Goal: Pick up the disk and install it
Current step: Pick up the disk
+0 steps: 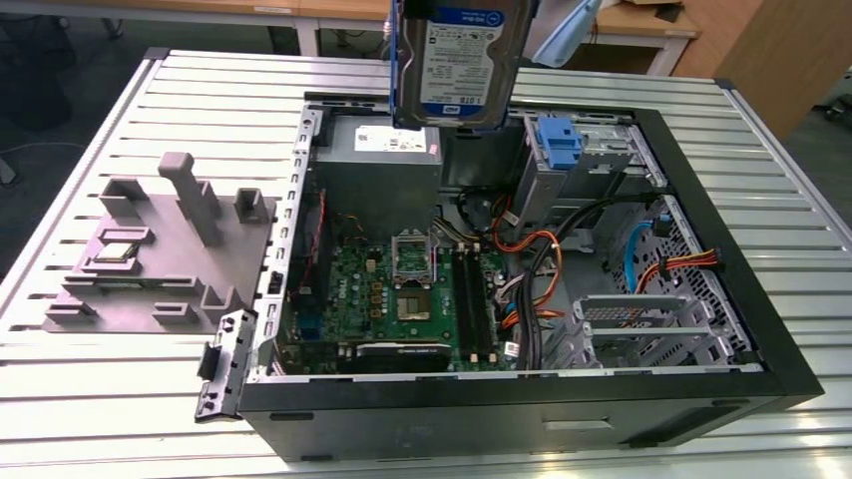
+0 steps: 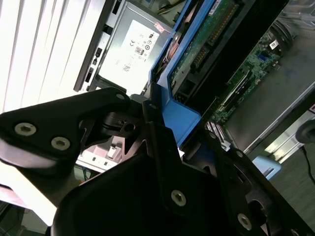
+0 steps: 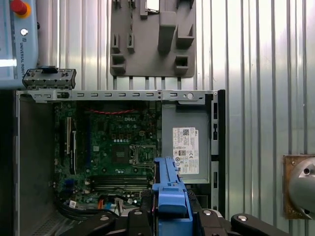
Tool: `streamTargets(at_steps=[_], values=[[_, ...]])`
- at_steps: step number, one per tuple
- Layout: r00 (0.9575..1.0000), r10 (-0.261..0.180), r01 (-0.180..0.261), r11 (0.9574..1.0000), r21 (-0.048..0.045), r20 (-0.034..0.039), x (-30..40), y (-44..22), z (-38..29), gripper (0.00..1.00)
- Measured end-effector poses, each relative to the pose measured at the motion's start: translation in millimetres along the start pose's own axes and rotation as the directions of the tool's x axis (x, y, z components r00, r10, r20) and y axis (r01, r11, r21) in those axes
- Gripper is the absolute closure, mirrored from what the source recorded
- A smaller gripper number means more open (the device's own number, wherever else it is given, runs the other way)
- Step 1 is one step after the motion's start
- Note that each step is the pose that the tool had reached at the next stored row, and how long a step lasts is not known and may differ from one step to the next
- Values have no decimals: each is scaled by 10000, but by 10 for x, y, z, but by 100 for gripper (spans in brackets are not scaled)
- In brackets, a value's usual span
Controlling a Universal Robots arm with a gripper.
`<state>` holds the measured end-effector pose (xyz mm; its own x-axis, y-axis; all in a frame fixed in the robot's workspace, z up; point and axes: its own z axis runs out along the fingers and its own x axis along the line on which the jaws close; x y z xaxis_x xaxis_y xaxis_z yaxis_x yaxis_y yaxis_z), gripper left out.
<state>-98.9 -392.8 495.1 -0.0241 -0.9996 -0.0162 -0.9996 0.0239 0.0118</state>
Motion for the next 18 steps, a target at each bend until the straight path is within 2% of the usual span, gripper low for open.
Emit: streamTargets(at_steps=[13,18], values=[[10000,-1,1,10000,-1,-5,44,-1,-1,63],[10000,0,0,10000,-1,-5,84,-2,0,63]])
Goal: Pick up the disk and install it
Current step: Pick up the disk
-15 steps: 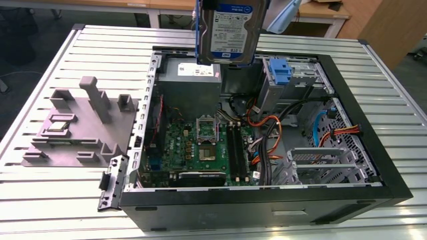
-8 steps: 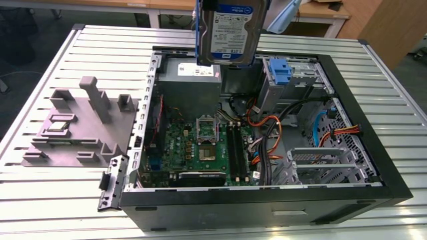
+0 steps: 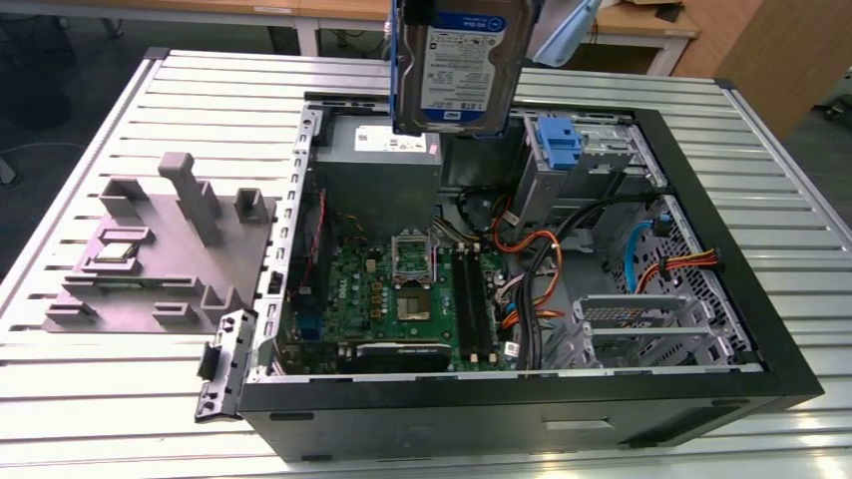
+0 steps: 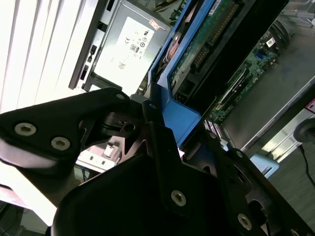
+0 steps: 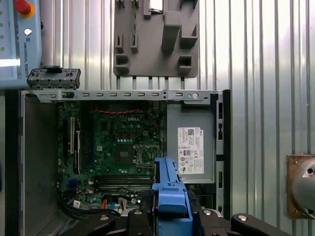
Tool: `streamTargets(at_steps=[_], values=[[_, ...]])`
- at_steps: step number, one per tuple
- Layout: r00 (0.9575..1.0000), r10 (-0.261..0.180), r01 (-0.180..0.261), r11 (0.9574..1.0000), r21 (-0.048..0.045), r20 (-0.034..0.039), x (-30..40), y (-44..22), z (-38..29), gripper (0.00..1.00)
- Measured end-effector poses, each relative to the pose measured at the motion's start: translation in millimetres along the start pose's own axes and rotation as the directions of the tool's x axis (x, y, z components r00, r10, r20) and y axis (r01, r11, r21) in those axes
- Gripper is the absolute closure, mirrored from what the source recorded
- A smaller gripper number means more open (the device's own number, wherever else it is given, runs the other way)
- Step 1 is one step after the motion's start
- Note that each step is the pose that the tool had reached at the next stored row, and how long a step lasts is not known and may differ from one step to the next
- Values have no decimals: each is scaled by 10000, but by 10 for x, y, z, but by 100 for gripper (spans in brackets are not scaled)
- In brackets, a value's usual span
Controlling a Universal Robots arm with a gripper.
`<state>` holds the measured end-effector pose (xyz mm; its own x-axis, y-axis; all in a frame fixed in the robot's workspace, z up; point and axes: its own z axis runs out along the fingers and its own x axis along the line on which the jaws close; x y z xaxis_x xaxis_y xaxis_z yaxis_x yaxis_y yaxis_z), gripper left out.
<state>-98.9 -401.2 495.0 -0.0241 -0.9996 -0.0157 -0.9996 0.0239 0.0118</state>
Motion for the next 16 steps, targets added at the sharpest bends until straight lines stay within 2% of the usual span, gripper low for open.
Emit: streamTargets(at_steps=[8,12,16], values=[[10000,33,-33,10000,1,1,85,-2,1,63],[9996,294,-294,9996,5,5,103,-4,5,63],[9994,347,-347,9994,5,4,114,-10,6,63]])
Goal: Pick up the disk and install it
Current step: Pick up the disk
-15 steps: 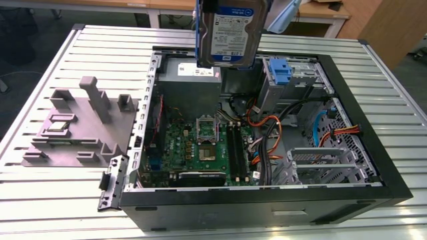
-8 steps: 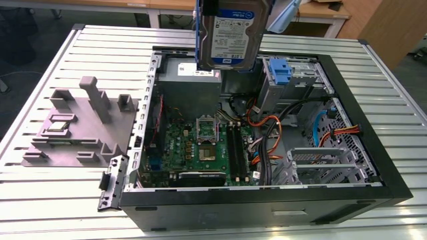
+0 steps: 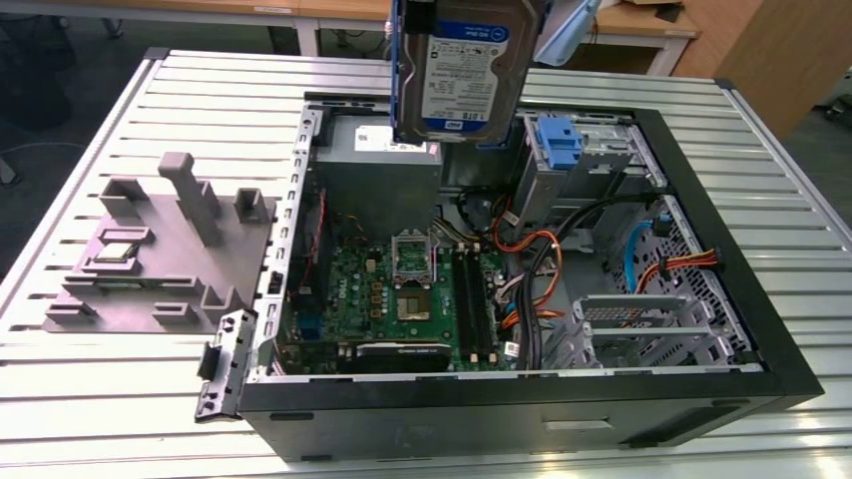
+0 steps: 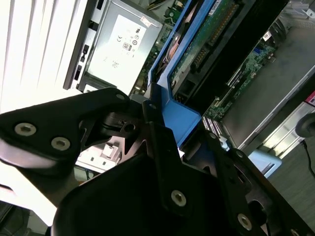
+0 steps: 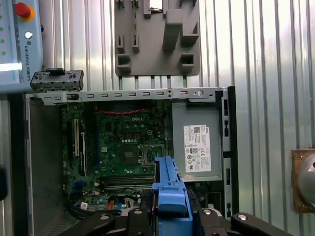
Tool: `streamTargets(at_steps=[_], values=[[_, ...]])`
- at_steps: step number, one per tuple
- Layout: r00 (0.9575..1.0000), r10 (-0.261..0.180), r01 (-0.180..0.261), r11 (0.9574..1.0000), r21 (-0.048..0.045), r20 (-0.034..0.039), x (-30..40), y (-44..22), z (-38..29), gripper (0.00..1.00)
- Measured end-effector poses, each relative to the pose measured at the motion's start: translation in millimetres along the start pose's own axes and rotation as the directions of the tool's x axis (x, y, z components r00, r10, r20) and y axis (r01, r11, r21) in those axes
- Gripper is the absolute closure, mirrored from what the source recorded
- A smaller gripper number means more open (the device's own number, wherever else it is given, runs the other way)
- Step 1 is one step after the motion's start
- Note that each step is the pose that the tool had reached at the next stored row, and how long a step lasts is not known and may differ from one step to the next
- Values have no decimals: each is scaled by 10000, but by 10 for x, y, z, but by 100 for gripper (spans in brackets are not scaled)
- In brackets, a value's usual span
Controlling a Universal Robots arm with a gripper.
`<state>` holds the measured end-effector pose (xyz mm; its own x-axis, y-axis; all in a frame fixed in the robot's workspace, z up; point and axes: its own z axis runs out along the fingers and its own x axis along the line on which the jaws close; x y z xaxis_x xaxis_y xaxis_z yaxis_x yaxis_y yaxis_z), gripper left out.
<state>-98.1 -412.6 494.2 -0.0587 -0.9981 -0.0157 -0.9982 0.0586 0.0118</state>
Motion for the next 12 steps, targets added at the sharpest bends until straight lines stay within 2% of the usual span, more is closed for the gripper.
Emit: streamTargets(at_steps=[4,7,12], values=[[10000,16,-16,10000,1,0,39,-5,1,63],[10000,19,-18,10000,2,-38,44,-6,1,63],[10000,12,-12,10000,15,-50,54,-11,10,63]])
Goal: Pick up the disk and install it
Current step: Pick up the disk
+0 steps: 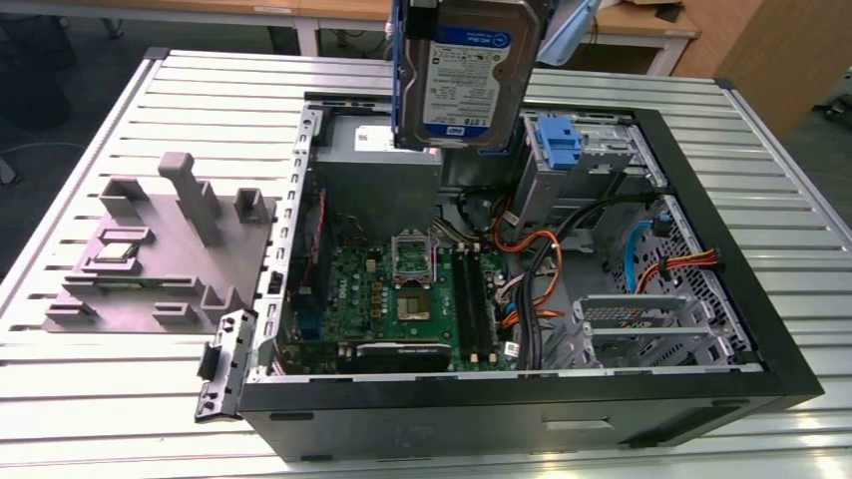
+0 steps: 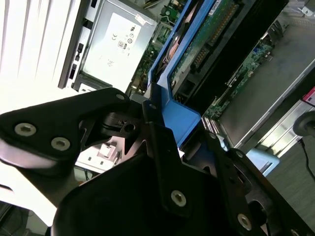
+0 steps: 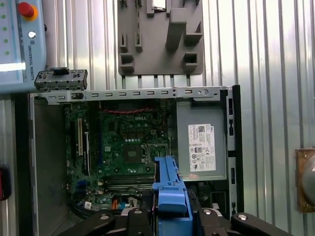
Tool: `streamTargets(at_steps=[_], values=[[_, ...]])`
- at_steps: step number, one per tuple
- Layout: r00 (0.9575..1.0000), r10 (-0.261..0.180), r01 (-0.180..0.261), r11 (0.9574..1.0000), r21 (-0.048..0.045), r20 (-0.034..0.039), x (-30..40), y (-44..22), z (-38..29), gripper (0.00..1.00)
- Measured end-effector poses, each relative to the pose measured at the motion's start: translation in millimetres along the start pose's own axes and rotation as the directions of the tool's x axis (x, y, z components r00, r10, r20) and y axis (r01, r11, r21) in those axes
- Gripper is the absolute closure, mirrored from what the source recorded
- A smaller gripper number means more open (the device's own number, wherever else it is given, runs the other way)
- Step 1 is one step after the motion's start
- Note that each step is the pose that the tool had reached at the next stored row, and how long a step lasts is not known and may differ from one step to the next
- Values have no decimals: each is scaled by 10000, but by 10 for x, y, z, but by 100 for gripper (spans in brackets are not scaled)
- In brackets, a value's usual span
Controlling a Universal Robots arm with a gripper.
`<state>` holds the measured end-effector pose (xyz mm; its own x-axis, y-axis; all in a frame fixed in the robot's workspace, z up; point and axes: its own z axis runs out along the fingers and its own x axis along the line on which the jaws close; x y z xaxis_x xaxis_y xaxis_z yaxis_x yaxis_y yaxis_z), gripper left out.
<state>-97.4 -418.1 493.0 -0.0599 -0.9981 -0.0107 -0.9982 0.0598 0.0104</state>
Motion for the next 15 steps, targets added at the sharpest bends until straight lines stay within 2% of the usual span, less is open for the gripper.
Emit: streamTargets(at_steps=[5,15], values=[[10000,-5,5,9999,146,8,7,-2,33,63],[10000,-5,4,9999,148,9,96,-37,58,63]])
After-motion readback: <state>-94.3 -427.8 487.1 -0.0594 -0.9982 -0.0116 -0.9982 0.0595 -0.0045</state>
